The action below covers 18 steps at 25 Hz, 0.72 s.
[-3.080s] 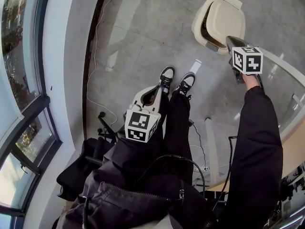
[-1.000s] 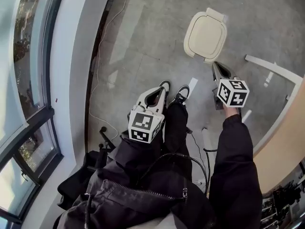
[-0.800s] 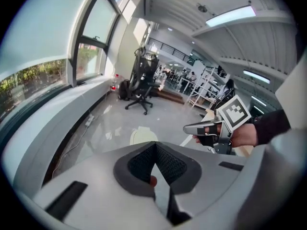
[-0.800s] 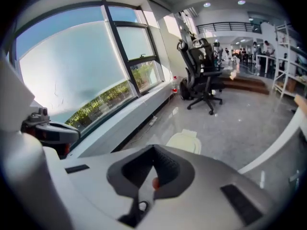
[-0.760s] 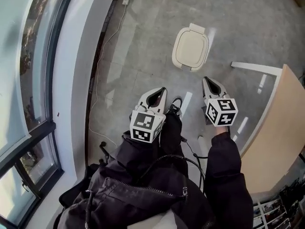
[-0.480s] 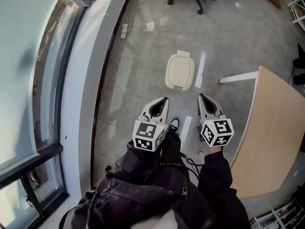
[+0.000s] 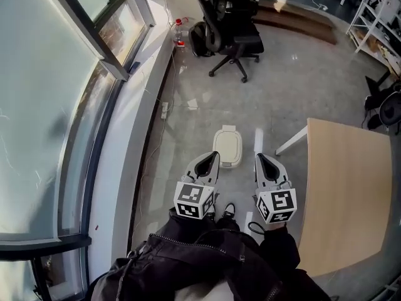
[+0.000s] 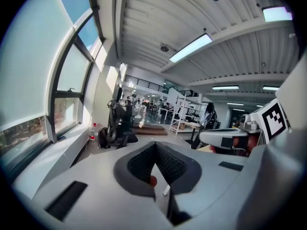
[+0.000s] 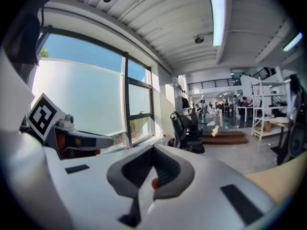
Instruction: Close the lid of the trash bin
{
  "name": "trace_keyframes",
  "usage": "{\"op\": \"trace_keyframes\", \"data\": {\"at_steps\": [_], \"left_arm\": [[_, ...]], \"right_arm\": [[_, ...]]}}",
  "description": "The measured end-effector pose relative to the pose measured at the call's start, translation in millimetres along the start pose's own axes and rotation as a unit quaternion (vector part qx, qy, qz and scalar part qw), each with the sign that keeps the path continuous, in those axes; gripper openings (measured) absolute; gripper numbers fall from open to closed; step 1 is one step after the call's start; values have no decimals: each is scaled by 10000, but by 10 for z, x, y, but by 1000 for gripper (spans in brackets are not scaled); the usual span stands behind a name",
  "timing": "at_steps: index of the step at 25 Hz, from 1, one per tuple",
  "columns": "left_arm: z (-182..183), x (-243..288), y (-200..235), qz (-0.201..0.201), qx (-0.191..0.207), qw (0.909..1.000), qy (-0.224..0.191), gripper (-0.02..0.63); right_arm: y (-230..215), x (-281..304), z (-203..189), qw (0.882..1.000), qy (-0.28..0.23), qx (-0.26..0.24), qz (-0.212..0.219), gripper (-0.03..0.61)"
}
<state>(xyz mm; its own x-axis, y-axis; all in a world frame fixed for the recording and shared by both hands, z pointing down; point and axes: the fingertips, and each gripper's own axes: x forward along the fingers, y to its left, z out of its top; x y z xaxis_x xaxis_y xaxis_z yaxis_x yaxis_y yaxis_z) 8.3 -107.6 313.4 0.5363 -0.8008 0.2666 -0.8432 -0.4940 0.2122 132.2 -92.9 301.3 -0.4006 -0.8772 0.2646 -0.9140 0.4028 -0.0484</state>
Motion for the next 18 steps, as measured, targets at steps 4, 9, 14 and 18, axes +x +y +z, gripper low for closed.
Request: {"op": "trace_keyframes", "data": {"at_steps": [4, 9, 14, 18], "left_arm": [[241, -129, -217, -132, 190, 9995, -195, -5], [487, -299, -403, -230, 379, 9981, -433, -5], [630, -392, -508, -245, 463, 9968, -599, -5], [707, -430, -544, -286, 520, 9960, -673, -5]], "right_arm": [[-12, -280, 364, 9989, -424, -101, -172, 6], [2, -539, 700, 9961, -797, -265, -273, 5], [70, -669, 907, 9934, -1053, -374, -246, 5], [141, -686, 969, 9927, -1119, -391, -227, 5]]}}
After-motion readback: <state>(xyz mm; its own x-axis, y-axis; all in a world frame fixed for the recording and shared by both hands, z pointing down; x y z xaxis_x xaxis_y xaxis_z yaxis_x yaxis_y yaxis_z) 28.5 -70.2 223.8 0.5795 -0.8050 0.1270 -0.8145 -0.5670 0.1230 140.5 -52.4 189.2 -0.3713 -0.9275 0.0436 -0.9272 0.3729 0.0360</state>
